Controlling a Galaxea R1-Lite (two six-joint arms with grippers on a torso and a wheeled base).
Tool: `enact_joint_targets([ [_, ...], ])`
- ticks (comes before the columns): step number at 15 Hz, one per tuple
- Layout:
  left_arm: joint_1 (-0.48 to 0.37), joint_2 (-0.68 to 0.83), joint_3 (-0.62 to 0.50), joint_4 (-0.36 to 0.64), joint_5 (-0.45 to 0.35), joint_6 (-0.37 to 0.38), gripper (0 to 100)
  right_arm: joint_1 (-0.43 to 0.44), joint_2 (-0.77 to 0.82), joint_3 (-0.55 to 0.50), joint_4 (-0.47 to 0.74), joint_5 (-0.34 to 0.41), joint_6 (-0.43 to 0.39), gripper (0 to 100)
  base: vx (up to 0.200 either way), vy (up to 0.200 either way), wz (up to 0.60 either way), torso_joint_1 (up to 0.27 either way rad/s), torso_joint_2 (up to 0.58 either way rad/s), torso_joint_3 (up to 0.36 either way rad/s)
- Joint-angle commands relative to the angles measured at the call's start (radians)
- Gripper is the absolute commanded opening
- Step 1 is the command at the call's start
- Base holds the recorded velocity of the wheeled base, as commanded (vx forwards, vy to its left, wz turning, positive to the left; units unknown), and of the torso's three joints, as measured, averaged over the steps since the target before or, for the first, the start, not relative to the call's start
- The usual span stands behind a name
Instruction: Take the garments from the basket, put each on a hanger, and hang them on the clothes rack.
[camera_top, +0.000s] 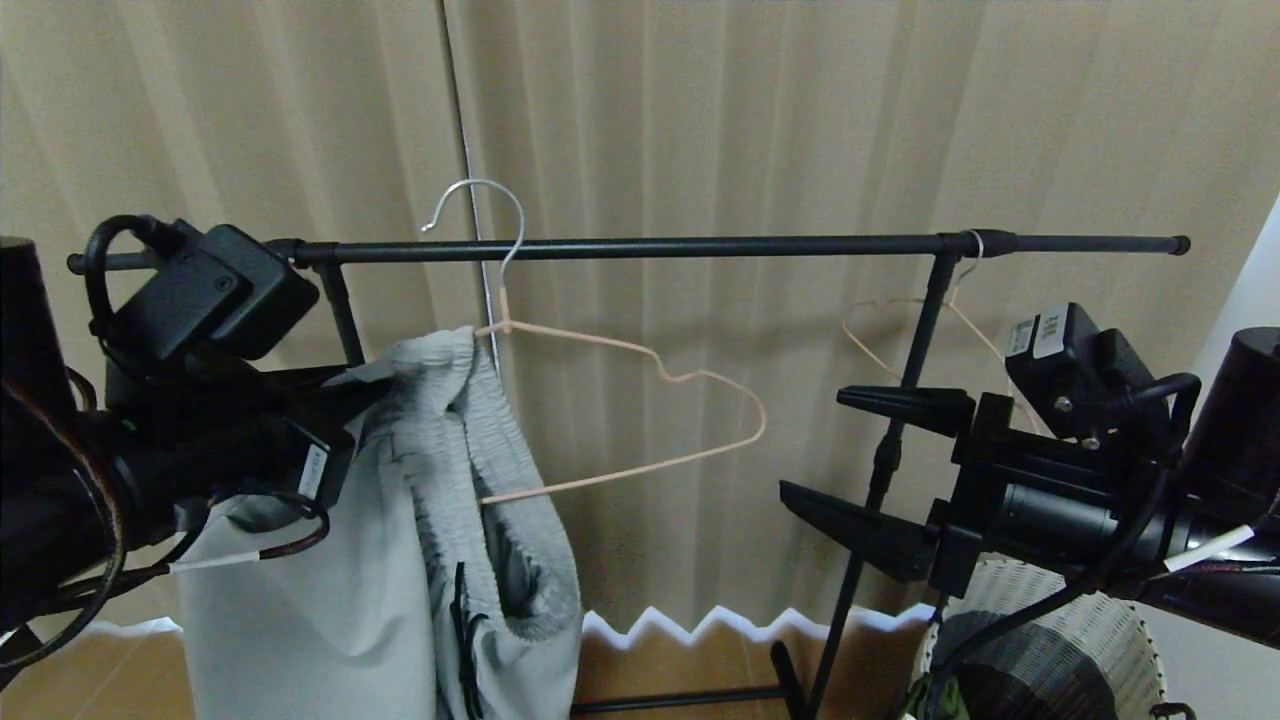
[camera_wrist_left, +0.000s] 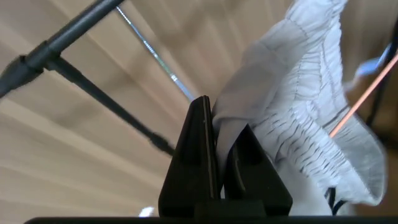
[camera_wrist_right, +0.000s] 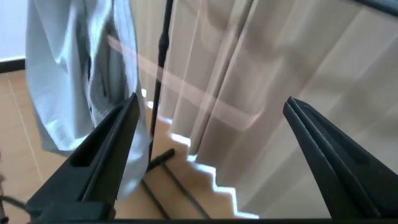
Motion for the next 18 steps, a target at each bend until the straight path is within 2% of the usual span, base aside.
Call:
enact_joint_targets([
  [1, -0.002, 0.002, -0.014, -0.030, 0.001, -0.068, 0, 0.004, 0.008, 0.021, -0.002, 0.001, 0.000, 100, 0.000, 0.000, 0.00, 0.000, 0.00, 0.000],
  [2, -0.004, 0.003, -0.015, -0.035, -0.001, -0.081, 0, 0.006, 0.008, 0.021, -0.002, 0.002, 0.000, 100, 0.000, 0.000, 0.00, 0.000, 0.00, 0.000],
  [3, -0.027, 0.005, -0.034, -0.064, 0.001, -0.152, 0, 0.039, 0.009, 0.010, -0.004, 0.007, 0.019, 100, 0.000, 0.000, 0.00, 0.000, 0.00, 0.000],
  [5, -0.068, 0.019, -0.086, -0.073, -0.001, -0.227, 0, 0.081, 0.012, -0.006, -0.004, 0.007, 0.073, 100, 0.000, 0.000, 0.00, 0.000, 0.00, 0.000],
  [7, -0.114, 0.031, -0.117, -0.077, -0.004, -0.262, 0, 0.116, 0.037, -0.018, -0.005, 0.005, 0.091, 100, 0.000, 0.000, 0.00, 0.000, 0.00, 0.000],
  [9, -0.155, 0.048, -0.123, -0.121, -0.004, -0.262, 0, 0.130, 0.078, -0.025, -0.013, 0.004, 0.091, 100, 0.000, 0.000, 0.00, 0.000, 0.00, 0.000],
  [12, -0.174, 0.079, -0.123, -0.212, -0.004, -0.255, 0, 0.164, 0.163, -0.030, -0.114, -0.002, 0.088, 100, 0.000, 0.000, 0.00, 0.000, 0.00, 0.000],
  [18, -0.205, 0.069, -0.126, -0.215, -0.005, -0.255, 0, 0.174, 0.250, -0.052, -0.137, -0.085, 0.088, 100, 0.000, 0.000, 0.00, 0.000, 0.00, 0.000],
])
